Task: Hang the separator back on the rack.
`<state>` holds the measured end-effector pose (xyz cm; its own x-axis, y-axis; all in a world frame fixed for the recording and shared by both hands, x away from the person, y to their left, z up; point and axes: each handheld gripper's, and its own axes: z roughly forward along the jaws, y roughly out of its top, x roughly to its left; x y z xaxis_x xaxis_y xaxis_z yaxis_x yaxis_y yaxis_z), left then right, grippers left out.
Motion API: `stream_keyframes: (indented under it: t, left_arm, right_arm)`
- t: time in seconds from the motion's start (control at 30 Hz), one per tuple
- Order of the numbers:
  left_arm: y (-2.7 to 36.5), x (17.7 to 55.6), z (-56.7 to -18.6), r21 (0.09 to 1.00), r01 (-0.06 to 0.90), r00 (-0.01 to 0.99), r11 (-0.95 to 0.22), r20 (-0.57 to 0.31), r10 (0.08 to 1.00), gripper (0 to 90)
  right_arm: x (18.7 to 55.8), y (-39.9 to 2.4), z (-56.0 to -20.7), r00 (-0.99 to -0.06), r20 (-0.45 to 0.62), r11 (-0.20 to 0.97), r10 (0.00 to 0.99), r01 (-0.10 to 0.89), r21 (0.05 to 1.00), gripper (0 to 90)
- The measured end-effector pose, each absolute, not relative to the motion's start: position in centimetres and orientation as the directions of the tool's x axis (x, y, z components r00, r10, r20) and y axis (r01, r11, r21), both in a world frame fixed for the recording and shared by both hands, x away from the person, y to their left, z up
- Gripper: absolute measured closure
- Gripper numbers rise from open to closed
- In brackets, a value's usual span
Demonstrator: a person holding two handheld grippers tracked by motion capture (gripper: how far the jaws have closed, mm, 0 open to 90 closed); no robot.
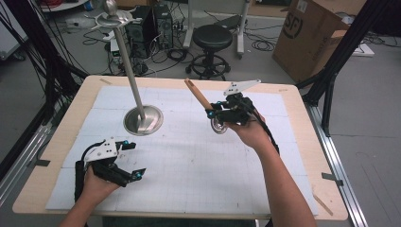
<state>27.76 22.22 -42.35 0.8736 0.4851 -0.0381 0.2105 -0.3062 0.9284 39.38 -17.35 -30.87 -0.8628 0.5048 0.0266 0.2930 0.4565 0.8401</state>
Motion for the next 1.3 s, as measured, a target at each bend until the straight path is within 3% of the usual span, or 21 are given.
stream_keyframes:
  t: [0.7, 1.3]
  left_arm:
    - [22.0, 27.8, -42.4, 0.927, 0.212, 0.875, -0.311, -0.038, 0.482, 2.1]
    - [21.8, 27.8, -42.4, 0.927, 0.205, 0.878, -0.313, -0.033, 0.478, 2.1]
  right_arm:
    - [40.5, -15.3, -27.1, -0.855, 0.042, 0.378, 0.516, 0.272, 0.885, 69.2]
    - [41.7, -12.1, -23.5, -0.882, 0.035, 0.329, 0.470, 0.213, 0.920, 69.1]
